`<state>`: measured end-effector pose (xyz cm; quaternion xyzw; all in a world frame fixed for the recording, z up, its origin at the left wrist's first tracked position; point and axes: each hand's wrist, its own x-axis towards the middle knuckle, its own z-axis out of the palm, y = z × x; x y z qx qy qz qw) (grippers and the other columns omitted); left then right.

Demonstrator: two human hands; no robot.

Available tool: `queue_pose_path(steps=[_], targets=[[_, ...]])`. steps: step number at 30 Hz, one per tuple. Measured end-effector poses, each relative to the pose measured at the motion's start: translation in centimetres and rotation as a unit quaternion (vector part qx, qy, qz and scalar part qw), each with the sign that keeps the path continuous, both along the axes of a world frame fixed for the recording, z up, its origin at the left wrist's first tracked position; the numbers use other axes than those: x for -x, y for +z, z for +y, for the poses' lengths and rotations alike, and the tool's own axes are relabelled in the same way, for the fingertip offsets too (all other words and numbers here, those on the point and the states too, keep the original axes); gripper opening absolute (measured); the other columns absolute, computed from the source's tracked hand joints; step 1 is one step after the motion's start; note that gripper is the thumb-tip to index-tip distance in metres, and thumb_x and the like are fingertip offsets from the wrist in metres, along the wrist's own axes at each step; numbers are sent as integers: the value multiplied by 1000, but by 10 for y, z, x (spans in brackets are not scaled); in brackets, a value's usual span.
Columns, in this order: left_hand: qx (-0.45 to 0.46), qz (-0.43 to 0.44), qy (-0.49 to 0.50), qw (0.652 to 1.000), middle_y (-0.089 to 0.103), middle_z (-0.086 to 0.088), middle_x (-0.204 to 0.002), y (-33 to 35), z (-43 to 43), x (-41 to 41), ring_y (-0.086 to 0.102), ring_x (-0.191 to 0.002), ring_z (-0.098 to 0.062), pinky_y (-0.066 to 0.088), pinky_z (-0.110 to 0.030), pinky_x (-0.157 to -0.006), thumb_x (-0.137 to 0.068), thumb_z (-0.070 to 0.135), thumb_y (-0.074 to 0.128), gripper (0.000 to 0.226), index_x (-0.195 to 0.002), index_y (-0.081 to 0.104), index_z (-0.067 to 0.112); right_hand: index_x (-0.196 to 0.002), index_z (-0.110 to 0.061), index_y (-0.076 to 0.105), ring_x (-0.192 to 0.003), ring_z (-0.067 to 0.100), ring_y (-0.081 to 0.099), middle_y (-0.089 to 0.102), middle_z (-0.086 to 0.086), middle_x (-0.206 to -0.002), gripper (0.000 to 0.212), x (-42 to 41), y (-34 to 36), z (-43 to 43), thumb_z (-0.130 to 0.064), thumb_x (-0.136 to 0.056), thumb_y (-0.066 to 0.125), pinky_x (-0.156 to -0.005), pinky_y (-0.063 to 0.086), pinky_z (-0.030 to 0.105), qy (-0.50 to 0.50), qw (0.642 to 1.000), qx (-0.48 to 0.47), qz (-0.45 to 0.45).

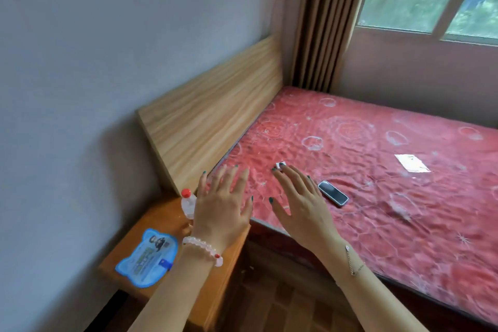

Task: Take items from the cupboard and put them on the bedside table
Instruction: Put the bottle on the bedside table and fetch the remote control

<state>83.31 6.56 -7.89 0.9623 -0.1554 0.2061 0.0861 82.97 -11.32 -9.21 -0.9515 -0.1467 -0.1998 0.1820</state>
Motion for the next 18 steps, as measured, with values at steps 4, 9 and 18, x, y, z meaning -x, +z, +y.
queue_pose_path(steps=[4,9,18], targets=[[4,-16,-75,997,59,-6,-127,9,-37,35,52,-122,-28,35,-56,-101,-84,41,36,55,-130,52,17,-140,-19,35,-138,19,25,36,1,-147,57,59,9,-35,-47,-90,34,-110,29,46,-72,997,-5,-12],[-6,-18,-199,980,59,-6,-127,14,-87,105,52,-121,-28,36,-56,-101,-82,40,38,55,-129,52,17,-140,-19,33,-138,21,25,35,2,-147,58,162,15,-78,-48,-90,30,-110,29,46,-189,982,-21,-17],[1,-17,-388,921,59,-7,-128,27,-192,220,52,-121,-28,41,-55,-98,-85,40,37,53,-128,55,15,-140,-22,33,-132,20,37,42,0,-143,59,345,30,-147,-45,-87,45,-105,37,47,-394,916,-52,-44]])
